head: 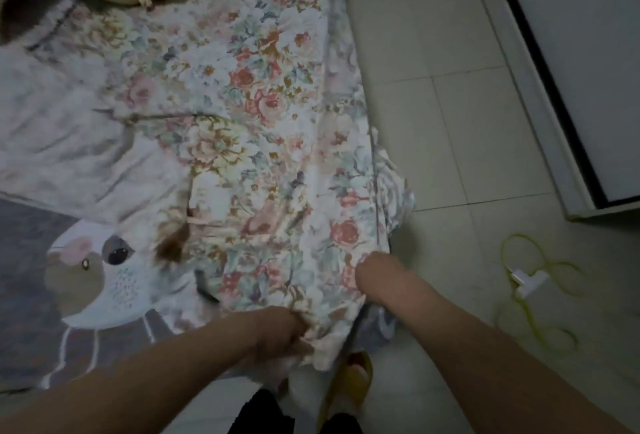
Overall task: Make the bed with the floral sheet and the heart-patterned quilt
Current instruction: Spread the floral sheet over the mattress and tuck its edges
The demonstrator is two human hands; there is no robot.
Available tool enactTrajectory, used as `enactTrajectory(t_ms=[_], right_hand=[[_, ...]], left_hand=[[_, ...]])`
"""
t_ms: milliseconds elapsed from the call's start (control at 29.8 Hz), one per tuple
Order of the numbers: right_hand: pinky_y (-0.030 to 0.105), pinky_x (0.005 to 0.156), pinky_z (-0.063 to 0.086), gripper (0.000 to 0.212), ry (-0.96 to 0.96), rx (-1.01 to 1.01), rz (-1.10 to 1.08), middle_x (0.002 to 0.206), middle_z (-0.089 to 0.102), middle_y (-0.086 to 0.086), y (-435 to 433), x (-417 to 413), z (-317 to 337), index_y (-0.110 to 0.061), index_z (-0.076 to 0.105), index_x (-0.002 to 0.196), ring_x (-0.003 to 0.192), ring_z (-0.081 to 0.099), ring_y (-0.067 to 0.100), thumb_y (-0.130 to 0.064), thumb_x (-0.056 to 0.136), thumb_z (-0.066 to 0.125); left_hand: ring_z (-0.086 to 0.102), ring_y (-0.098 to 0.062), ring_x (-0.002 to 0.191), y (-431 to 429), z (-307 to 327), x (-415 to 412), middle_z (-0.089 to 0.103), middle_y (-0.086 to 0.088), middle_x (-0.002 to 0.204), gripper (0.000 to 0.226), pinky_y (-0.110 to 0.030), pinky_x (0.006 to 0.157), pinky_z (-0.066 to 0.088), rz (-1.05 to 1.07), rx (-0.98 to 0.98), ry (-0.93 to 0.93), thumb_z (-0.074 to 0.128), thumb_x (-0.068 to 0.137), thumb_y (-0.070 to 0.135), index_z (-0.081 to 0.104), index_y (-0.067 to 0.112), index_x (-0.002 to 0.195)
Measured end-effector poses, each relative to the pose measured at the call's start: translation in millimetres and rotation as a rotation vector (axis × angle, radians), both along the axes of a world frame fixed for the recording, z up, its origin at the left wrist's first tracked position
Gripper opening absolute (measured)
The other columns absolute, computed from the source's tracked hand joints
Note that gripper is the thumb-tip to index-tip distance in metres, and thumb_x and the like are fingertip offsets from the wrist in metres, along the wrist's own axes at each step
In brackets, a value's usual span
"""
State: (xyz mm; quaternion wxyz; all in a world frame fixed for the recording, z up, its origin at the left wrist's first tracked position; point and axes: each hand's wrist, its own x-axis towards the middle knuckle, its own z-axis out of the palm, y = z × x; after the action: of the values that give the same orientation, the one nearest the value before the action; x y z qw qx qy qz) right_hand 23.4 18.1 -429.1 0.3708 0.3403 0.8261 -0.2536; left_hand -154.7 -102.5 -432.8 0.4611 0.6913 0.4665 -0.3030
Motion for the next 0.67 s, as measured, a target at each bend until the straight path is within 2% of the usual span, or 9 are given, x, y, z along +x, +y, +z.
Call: enactTrajectory(t_ms=[67,134,235,302,369,436,503,570,670], right_hand=[[0.037,0.097,0.042,0.038,0.119,0.092,0.014,0.131,0.054,0.014,-14,7,0,-0.012,0.055,0.133,0.123,0.048,0.032,-0.008,0.096,0.045],[0.035,0.072,0.047,0.037,0.377,0.291,0.006,0.102,0.062,0.013,-30,9,3,-0.010,0.065,0.107,0.096,0.058,0.031,-0.001,0.071,0.067],[0.027,0.048,0.044,0.041,0.530,0.391,-0.106,0.068,0.058,0.005,-67,6,-4,-0.016,0.062,0.071,0.063,0.059,0.024,-0.005,0.035,0.079],[0.027,0.053,0.047,0.037,0.538,0.367,-0.162,0.071,0.059,0.004,-93,8,-22,-0.017,0.062,0.073,0.067,0.059,0.023,-0.009,0.040,0.077],[0.031,0.068,0.054,0.029,0.588,0.368,-0.203,0.087,0.063,0.004,-106,11,-33,-0.016,0.067,0.090,0.082,0.060,0.023,-0.021,0.062,0.073],[0.034,0.086,0.054,0.042,0.563,0.403,-0.240,0.111,0.065,0.007,-111,9,-35,-0.016,0.065,0.111,0.102,0.060,0.025,-0.041,0.077,0.062],[0.038,0.095,0.051,0.062,0.524,0.410,-0.243,0.126,0.060,0.013,-108,-1,-36,-0.014,0.060,0.122,0.115,0.058,0.029,-0.050,0.073,0.069],[0.041,0.096,0.050,0.080,0.445,0.374,-0.264,0.129,0.059,0.018,-100,-14,-40,-0.011,0.059,0.125,0.118,0.058,0.034,-0.046,0.059,0.086],[0.044,0.091,0.052,0.059,0.366,0.419,-0.347,0.124,0.060,0.022,-79,-25,-48,-0.006,0.063,0.116,0.115,0.059,0.039,-0.018,0.062,0.085]], left_hand=[[0.057,-0.032,0.116,-3,-14,14,0.060,-0.013,0.128,0.037,-0.036,0.094,0.043,0.094,0.117,-0.005,0.045,0.103,0.038,0.060,0.013,0.127],[0.056,-0.026,0.119,0,-20,15,0.059,-0.007,0.132,0.036,-0.031,0.099,0.043,0.174,0.347,-0.046,0.044,0.102,0.029,0.058,0.022,0.134],[0.063,-0.025,0.099,-10,-32,8,0.065,-0.007,0.111,0.033,-0.031,0.083,0.049,0.287,0.504,-0.153,0.045,0.097,0.037,0.065,0.020,0.119],[0.063,-0.025,0.076,-25,-36,6,0.065,-0.007,0.088,0.013,-0.028,0.063,0.043,0.345,0.580,-0.239,0.050,0.096,0.032,0.060,0.022,0.095],[0.053,-0.014,0.062,-28,-33,4,0.059,0.001,0.074,0.016,-0.024,0.055,0.033,0.547,0.626,-0.224,0.047,0.102,0.029,0.047,0.028,0.086],[0.046,-0.006,0.058,-21,-35,-1,0.050,0.009,0.067,0.021,-0.020,0.053,0.030,0.789,0.635,-0.203,0.044,0.104,0.029,0.044,0.028,0.083],[0.047,-0.008,0.059,-8,-35,-9,0.048,0.007,0.064,0.025,-0.026,0.053,0.031,0.929,0.660,-0.186,0.045,0.104,0.030,0.046,0.023,0.080],[0.050,-0.017,0.062,6,-34,-20,0.050,0.005,0.065,0.025,-0.032,0.055,0.029,1.054,0.671,-0.106,0.046,0.103,0.029,0.050,0.020,0.080],[0.058,-0.030,0.084,22,-33,-41,0.060,-0.006,0.090,0.011,-0.033,0.066,0.039,1.354,0.821,0.128,0.052,0.100,0.021,0.059,0.013,0.102]])
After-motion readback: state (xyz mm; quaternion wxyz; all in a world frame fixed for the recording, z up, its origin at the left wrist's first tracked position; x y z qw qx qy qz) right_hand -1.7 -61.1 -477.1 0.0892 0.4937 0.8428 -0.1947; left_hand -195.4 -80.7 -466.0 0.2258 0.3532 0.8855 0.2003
